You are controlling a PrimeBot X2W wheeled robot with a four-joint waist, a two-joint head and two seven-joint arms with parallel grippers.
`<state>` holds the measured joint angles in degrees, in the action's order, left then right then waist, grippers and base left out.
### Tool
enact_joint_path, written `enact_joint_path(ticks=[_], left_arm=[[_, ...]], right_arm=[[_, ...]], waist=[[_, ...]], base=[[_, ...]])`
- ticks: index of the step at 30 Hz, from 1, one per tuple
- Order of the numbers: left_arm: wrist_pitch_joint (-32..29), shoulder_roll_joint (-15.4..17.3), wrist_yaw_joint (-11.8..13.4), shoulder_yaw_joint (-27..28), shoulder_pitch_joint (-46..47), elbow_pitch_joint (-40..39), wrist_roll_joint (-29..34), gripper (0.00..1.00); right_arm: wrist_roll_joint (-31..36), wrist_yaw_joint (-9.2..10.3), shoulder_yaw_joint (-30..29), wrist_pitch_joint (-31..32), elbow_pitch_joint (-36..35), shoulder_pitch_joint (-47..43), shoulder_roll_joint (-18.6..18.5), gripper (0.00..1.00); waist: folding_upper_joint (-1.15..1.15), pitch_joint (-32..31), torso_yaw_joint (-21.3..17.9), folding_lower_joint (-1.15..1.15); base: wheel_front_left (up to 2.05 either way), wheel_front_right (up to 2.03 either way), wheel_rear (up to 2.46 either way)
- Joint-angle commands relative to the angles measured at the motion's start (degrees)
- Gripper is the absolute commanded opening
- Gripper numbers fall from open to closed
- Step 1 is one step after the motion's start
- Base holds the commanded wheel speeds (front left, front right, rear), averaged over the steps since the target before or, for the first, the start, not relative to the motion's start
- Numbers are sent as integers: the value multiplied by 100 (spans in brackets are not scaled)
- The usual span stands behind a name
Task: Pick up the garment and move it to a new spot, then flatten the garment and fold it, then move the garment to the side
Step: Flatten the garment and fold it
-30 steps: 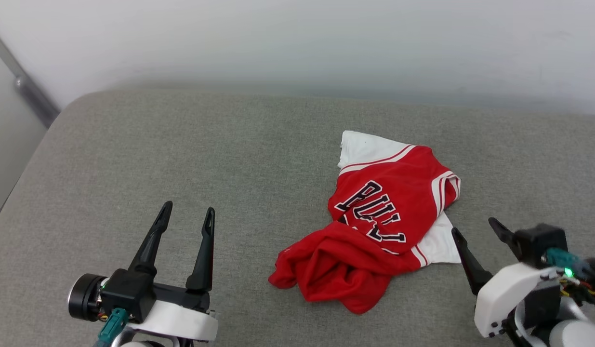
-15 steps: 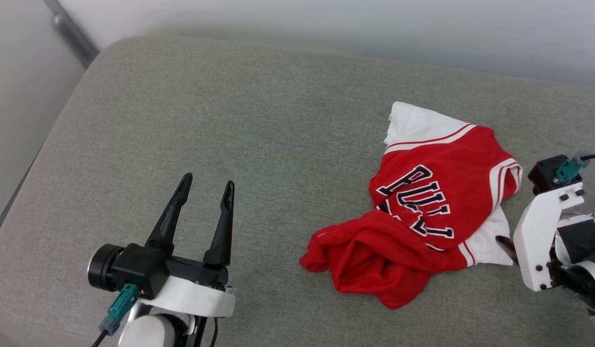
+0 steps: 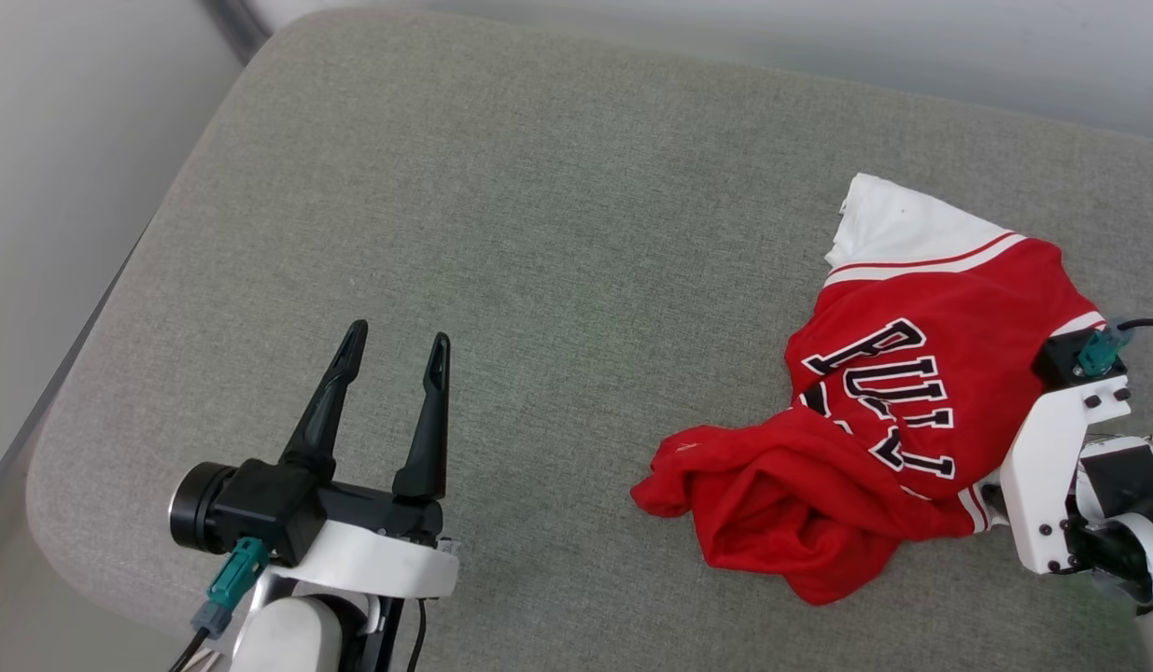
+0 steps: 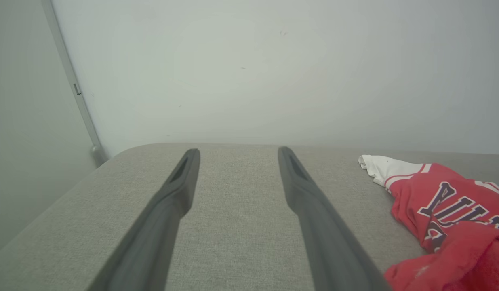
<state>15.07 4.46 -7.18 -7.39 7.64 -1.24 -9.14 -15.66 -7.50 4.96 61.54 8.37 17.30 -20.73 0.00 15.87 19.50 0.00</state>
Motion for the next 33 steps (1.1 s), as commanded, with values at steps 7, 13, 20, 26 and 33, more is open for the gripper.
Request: enact_joint_path(ticks=[7,13,20,26,33], left_arm=[[15,-44,-21,73,-4,49,81,100],[15,-36,-23,120,-86,44,-63,100],[15,-10,-25,33,-95,72,-99,100],[14,55,-26,31,-84,91,-90,100],[15,159,-26,-31,-19,183,-140,100]], right_arm=[[98,7,57,-394,359,-412,-297,0],[242,5,-466,-1108,-20,-417,-539,0],[623,4,-1546,-1784,-253,-892,-308,0],[903,4,-2272,-1952,-219,-1503,148,0],[911,4,-2533,-2370,-241,-1724,817,100]], waist=[[0,-179,-277,0],[0,-402,-771,0],[0,-492,-1256,0],[0,-506,-1481,0],[0,-549,-1620,0]], base=[[0,0,0],[0,0,0],[0,0,0],[0,0,0],[0,0,0]])
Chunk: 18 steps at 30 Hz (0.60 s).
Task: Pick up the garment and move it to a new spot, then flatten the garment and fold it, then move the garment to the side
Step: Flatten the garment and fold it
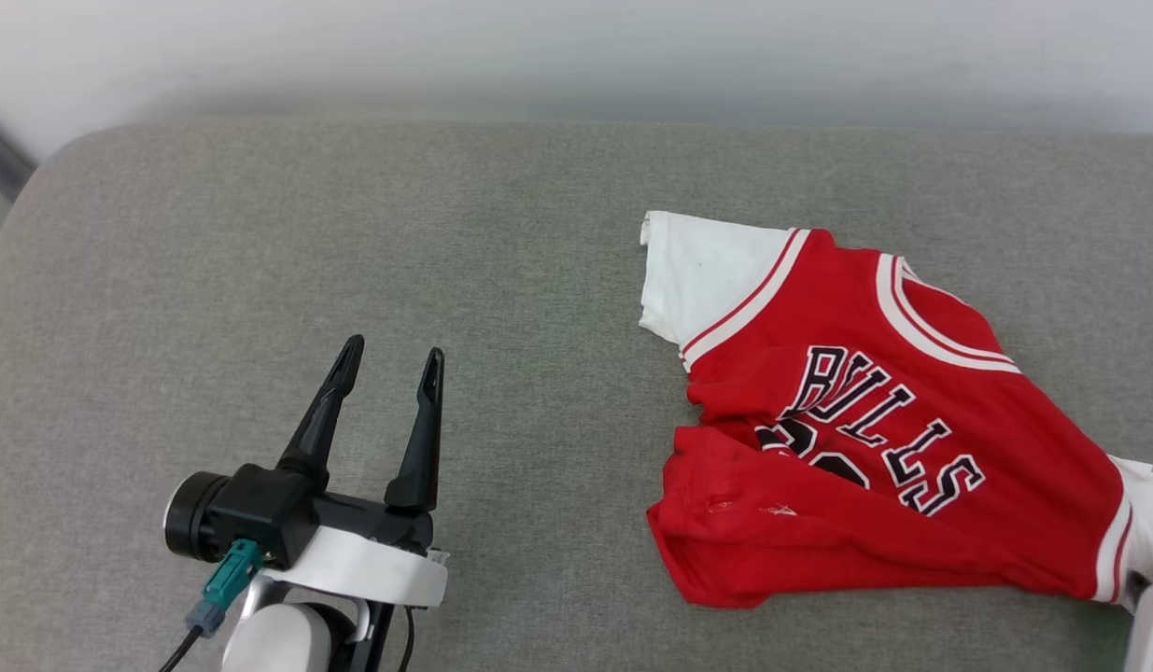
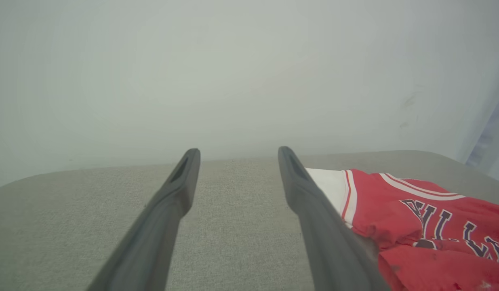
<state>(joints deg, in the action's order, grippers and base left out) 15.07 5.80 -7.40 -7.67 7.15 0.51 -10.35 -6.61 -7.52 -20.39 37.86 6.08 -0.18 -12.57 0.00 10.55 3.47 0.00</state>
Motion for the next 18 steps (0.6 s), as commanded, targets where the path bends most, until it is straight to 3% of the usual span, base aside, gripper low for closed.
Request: enact_joint_path(ticks=[1,7,12,15,18], left_arm=[[15,45,-4,-2,28,14,-18,100],[15,200,-4,-4,118,-31,-100,100],[15,392,-5,-186,330,19,-313,100],[-140,756,-5,-661,644,169,-527,100],[-753,1224,-3,-1175,1223,272,-814,100]], right_arm=[[-13,6,22,-121,-49,70,59,100],[-80,5,-52,-873,-491,306,465,100],[-183,5,76,-1892,-1174,299,708,100],[-372,5,114,-2434,-1395,262,862,100],[-520,5,272,-2927,-1577,286,941,100]], waist=[[0,-38,-47,0],[0,-191,-286,0],[0,-238,-530,0],[0,-167,-711,0],[0,-5,-922,0]], base=[[0,0,0],[0,0,0],[0,0,0],[0,0,0],[0,0,0]])
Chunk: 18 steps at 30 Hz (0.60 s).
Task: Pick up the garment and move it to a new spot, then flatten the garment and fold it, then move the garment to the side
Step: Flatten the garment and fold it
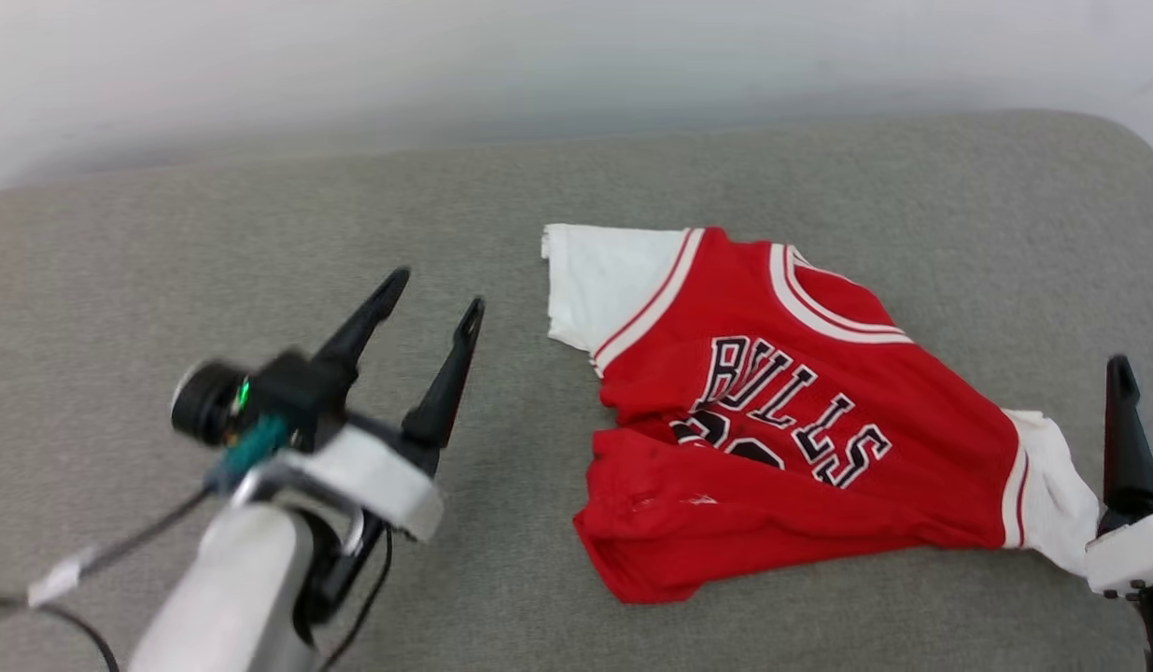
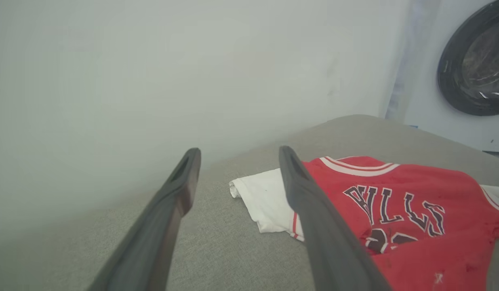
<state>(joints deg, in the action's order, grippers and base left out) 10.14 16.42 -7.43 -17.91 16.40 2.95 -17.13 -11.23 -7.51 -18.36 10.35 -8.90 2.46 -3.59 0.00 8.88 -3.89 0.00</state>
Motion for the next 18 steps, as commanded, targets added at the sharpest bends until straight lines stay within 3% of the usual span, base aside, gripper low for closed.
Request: enact_joint_path(ticks=[1,4,9,13,14,18], left_arm=[[-510,322,-1,-328,541,24,-240,100],[-1258,650,-2,-747,1336,7,-794,100],[-3019,1348,5,-1706,2746,362,-1751,100],[-4581,1663,0,-2283,3639,886,-2511,100],[-4581,1663,0,-2283,3639,886,-2511,100],[-5516,1773,-1,-2577,4216,1412,-3043,100]], right_arm=[[-94,4,122,-349,-137,45,54,100],[-246,4,176,-805,-208,85,71,100],[-571,4,423,-1350,28,18,77,100],[-606,3,660,-1540,326,64,75,100],[-606,3,660,-1540,326,64,75,100],[-751,4,856,-1781,644,151,77,100]], waist=[[0,226,-261,0],[0,431,-455,0],[0,754,-768,0],[0,951,-1040,0],[0,951,-1040,0],[0,1143,-1285,0]], base=[[0,0,0],[0,0,0],[0,0,0],[0,0,0],[0,0,0],[0,0,0]])
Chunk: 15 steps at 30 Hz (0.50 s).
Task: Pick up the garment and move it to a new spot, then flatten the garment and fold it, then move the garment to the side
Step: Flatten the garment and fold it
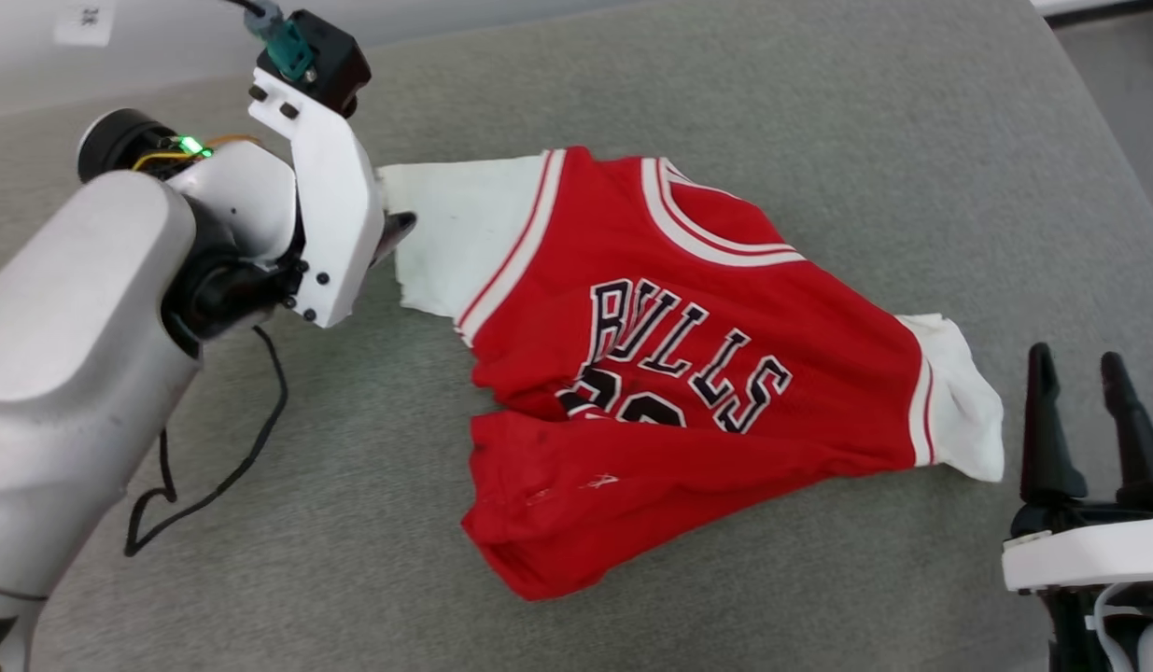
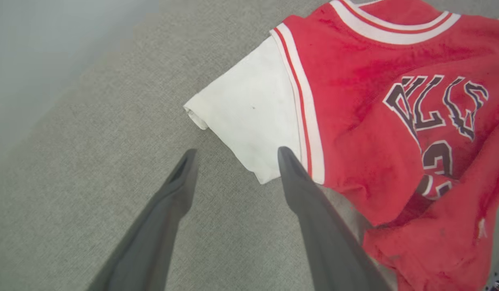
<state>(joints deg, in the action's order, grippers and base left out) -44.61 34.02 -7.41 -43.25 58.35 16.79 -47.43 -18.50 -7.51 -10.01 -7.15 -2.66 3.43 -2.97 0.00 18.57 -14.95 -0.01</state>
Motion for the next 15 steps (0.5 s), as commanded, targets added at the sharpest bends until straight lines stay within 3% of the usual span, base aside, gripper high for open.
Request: enact_joint_path(ticks=[1,7,15], left_arm=[[-206,36,-3,-106,116,137,-84,100],[-754,80,-4,-418,461,744,-231,100],[-773,-126,9,-644,564,1286,-95,100]], right_arm=[[-47,4,59,-76,96,74,15,100],[-74,4,279,-322,445,194,16,100],[-35,4,476,-522,783,376,15,100]], waist=[[0,216,-233,1],[0,439,-480,1],[0,654,-637,1]], base=[[0,0,0],[0,0,0],[0,0,0]])
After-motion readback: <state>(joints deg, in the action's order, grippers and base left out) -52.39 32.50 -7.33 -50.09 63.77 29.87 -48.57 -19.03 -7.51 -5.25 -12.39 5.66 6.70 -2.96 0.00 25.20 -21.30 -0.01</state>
